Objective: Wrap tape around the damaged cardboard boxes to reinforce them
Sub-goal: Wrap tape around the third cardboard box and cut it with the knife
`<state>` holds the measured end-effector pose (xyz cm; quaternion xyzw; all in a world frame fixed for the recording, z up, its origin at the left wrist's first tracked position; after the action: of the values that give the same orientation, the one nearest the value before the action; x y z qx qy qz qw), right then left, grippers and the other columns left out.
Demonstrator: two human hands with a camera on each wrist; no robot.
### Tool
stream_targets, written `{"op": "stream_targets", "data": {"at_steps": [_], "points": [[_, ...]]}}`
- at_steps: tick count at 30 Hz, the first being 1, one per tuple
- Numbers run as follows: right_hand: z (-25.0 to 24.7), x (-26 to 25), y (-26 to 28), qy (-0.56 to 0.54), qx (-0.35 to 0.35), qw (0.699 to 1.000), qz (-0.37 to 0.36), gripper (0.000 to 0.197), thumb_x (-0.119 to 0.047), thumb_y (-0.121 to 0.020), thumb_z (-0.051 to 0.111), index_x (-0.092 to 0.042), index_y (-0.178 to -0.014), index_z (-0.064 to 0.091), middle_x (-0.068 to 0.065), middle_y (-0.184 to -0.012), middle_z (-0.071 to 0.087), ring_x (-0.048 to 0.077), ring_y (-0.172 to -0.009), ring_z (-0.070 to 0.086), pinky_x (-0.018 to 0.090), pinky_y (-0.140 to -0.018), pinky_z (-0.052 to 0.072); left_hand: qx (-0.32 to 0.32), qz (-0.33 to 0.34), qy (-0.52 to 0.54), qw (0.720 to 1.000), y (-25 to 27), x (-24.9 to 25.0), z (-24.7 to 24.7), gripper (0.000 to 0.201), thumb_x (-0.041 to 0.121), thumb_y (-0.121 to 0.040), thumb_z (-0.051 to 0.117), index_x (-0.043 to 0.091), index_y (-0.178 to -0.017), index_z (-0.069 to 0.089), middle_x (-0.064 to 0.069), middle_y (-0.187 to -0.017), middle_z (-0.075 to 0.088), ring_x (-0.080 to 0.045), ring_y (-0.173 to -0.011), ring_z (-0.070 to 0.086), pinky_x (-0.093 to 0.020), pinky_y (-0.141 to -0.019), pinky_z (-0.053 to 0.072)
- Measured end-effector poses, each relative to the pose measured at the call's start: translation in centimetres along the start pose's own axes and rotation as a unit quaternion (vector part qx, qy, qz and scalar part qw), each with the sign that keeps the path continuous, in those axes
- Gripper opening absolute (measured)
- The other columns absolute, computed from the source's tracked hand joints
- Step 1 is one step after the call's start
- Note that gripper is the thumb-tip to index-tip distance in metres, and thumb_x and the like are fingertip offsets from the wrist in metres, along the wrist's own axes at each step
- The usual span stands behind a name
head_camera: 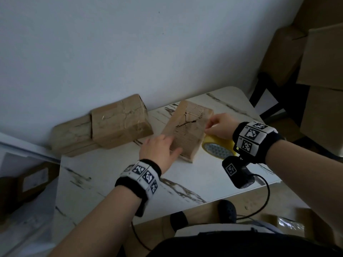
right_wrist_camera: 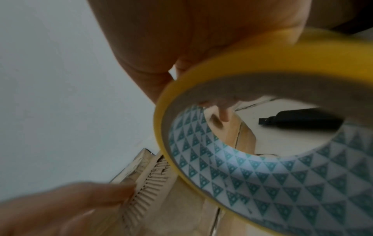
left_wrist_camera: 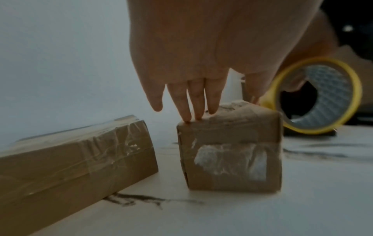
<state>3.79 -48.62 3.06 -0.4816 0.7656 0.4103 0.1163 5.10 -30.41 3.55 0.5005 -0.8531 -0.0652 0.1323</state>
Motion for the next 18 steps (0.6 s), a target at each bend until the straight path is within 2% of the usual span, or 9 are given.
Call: {"op": "stream_targets", "data": {"at_steps": [2,4,5,7,9,11,13,15,18], "points": [[-0.1,-0.5,0.4,0.034,-0.007,0.999,-0.026,0.007,-0.026,-0.088,0.061,-0.021,-0.092,0.064,-0.009,-0.081,0.049,0.005,-0.067,0.043,0.021,-0.053,0.034,-0.002,-0.041,0.105,0.994,-1.0,0.2,-0.8,0.056,0.053,-0.093,0.043,0.021,-0.138,0.042,-0.004,-0.132,0.052,-0.022,-0.116,0.052,-0.038,-0.097,0.044],[-0.2,-1.1,0.8,0.066,-0.008,0.996,-0.057,0.007,-0.026,-0.088,0.061,-0.022,-0.091,0.065,-0.009,-0.082,0.05,0.002,-0.067,0.043,0.018,-0.052,0.032,-0.027,-0.055,0.234,0.97,-1.9,1.2,-0.8,0.061,0.051,-0.09,0.051,0.021,-0.142,0.038,-0.001,-0.14,0.047,-0.019,-0.124,0.048,-0.035,-0.101,0.041],[-0.2,-1.4,0.9,0.077,-0.007,0.994,-0.071,0.006,-0.026,-0.088,0.061,-0.023,-0.089,0.065,-0.009,-0.084,0.052,0.002,-0.069,0.045,0.017,-0.052,0.032,-0.036,-0.058,0.29,0.954,-2.2,1.8,-0.6,0.057,0.048,-0.089,0.054,0.021,-0.139,0.043,0.0,-0.137,0.051,-0.017,-0.122,0.049,-0.032,-0.099,0.041],[-0.5,-1.9,1.1,0.091,-0.008,0.991,-0.093,0.003,-0.025,-0.087,0.062,-0.024,-0.086,0.064,-0.007,-0.092,0.057,0.008,-0.079,0.051,0.018,-0.058,0.036,-0.028,-0.064,0.357,0.931,-2.7,2.5,-0.7,0.037,0.039,-0.089,0.06,0.021,-0.121,0.06,0.004,-0.119,0.062,-0.013,-0.11,0.057,-0.028,-0.093,0.043],[-0.8,-2.2,1.2,0.1,-0.014,0.989,-0.108,0.003,-0.025,-0.086,0.063,-0.027,-0.083,0.062,-0.006,-0.097,0.06,0.011,-0.087,0.053,0.02,-0.065,0.039,0.015,-0.064,0.365,0.929,-3.1,2.4,-1.4,0.01,0.031,-0.088,0.064,0.024,-0.094,0.067,0.007,-0.096,0.067,-0.012,-0.094,0.061,-0.026,-0.085,0.047],[-1.2,-2.3,1.2,0.102,-0.019,0.988,-0.115,0.005,-0.027,-0.086,0.064,-0.028,-0.082,0.061,-0.008,-0.093,0.059,0.01,-0.085,0.054,0.02,-0.064,0.038,0.032,-0.06,0.351,0.934,-3.4,2.5,-2.0,0.007,0.029,-0.087,0.064,0.026,-0.081,0.065,0.007,-0.085,0.067,-0.012,-0.084,0.062,-0.026,-0.079,0.047],[-1.5,-2.4,1.2,0.104,-0.014,0.987,-0.119,0.004,-0.031,-0.085,0.065,-0.03,-0.084,0.062,-0.008,-0.091,0.058,0.012,-0.086,0.055,0.022,-0.069,0.041,0.035,-0.06,0.341,0.938,-3.7,2.5,-2.4,0.011,0.03,-0.088,0.064,0.025,-0.077,0.064,0.005,-0.081,0.067,-0.011,-0.08,0.062,-0.026,-0.076,0.047],[-1.7,-2.6,1.2,0.101,-0.011,0.988,-0.115,0.018,-0.04,-0.083,0.066,-0.029,-0.097,0.064,-0.003,-0.101,0.062,0.014,-0.091,0.057,0.026,-0.076,0.045,0.042,-0.064,0.329,0.941,-3.9,2.3,-3.3,0.018,0.029,-0.089,0.063,0.026,-0.071,0.062,0.008,-0.075,0.064,-0.009,-0.076,0.059,-0.025,-0.073,0.045],[-2.1,-1.9,1.0,0.105,-0.016,0.992,-0.072,0.07,-0.056,-0.076,0.067,-0.021,-0.134,0.049,0.004,-0.124,0.058,0.021,-0.111,0.056,0.035,-0.096,0.045,0.031,-0.067,0.325,0.943,-4.1,1.7,-4.0,0.021,0.029,-0.09,0.061,0.022,-0.069,0.063,0.01,-0.069,0.062,-0.007,-0.072,0.058,-0.026,-0.077,0.045]]}}
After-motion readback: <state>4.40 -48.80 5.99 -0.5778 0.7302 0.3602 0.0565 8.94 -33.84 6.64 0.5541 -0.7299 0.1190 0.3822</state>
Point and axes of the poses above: each hand's wrist, its own y-axis away from the middle knuckle, its own z-axis out of the palm, x = y × z, the point moved 9 cm from there along -y, towards the middle knuckle
